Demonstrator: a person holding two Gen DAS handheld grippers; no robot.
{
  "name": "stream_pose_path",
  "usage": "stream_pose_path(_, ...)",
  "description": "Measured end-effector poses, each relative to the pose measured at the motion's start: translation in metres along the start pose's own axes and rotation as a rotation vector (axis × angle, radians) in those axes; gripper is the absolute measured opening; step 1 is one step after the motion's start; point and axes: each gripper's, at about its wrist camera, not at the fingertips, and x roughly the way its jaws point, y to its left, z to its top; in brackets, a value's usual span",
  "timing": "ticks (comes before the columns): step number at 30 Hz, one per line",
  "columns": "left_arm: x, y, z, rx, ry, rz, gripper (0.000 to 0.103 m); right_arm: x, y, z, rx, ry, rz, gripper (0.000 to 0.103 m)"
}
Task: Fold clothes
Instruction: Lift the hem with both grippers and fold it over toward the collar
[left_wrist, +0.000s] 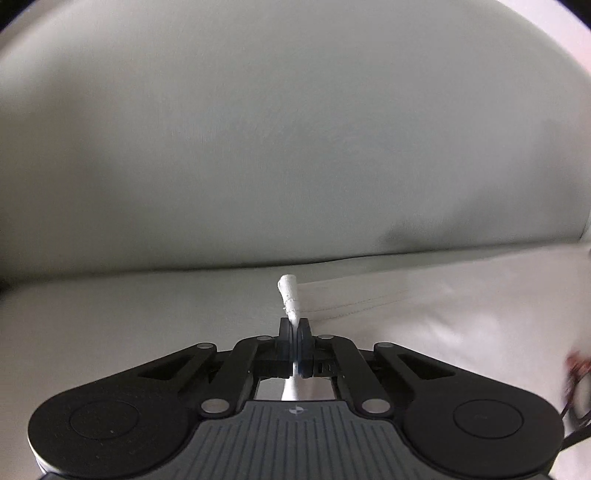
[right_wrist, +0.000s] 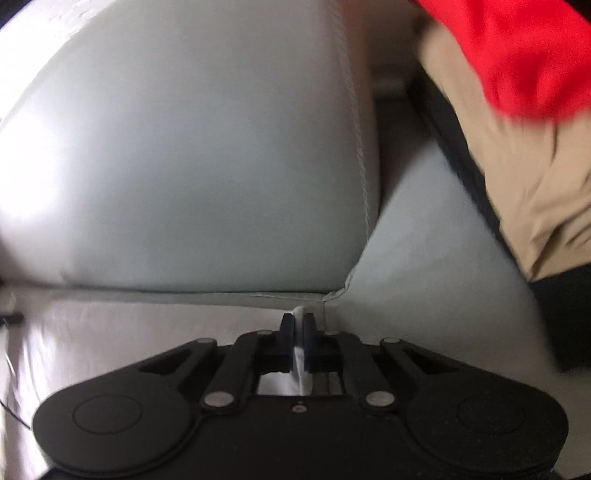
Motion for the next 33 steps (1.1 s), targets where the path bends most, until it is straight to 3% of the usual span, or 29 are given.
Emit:
stream_pose_path(3, -0.039, -0.011, -0.008, 0.042, -0.077, 0.04, 0.001, -0.033, 0.018, -0.009, -0.062, -0.07, -0.039, 0.004)
stream_pose_path(6, -0.09, -0.021, -0.022, 0.059, -0.154, 0.08, 0.001, -0.083, 0.03, -0.023, -0.057, -0.155, -0.027, 0.004)
stream_pose_path(10, -0.164, -0.022, -0.055, -0.013, -0.233, 0.052, 0.001, -0.156, 0.035, -0.041, -0.009, -0.242, 0.024, 0.004)
stream_pose_path(15, -0.238, -0.02, -0.116, -0.07, -0.24, 0.053, 0.001, -0.239, 0.019, -0.075, 0.105, -0.281, 0.092, 0.004)
stream_pose_path(17, -0.257, -0.021, -0.145, -0.068, -0.224, 0.07, 0.001, -0.253, -0.001, -0.092, 0.148, -0.267, 0.103, 0.004)
stream_pose_path(19, -0.234, -0.053, -0.156, -0.085, -0.177, 0.086, 0.001, -0.266, -0.006, -0.122, 0.197, -0.232, 0.115, 0.004)
stream_pose_path(22, -0.223, -0.068, -0.188, -0.077, -0.062, 0.128, 0.001, -0.281, -0.003, -0.177, 0.266, -0.15, 0.127, 0.004)
stream_pose_path(24, -0.224, -0.083, -0.207, -0.024, -0.036, 0.17, 0.002, -0.278, -0.003, -0.207, 0.308, -0.101, 0.132, 0.004)
stream_pose_path(29, -0.25, -0.073, -0.231, -0.081, -0.061, 0.164, 0.002, -0.297, -0.01, -0.237, 0.378, -0.134, 0.159, 0.004)
stream_pose_path(31, -0.242, -0.069, -0.238, -0.074, -0.031, 0.187, 0.002, -0.301, -0.008, -0.246, 0.384, -0.135, 0.16, 0.004)
stream_pose_path(33, -0.226, -0.069, -0.245, -0.055, 0.05, 0.221, 0.006, -0.296, -0.005, -0.257, 0.369, -0.085, 0.138, 0.004)
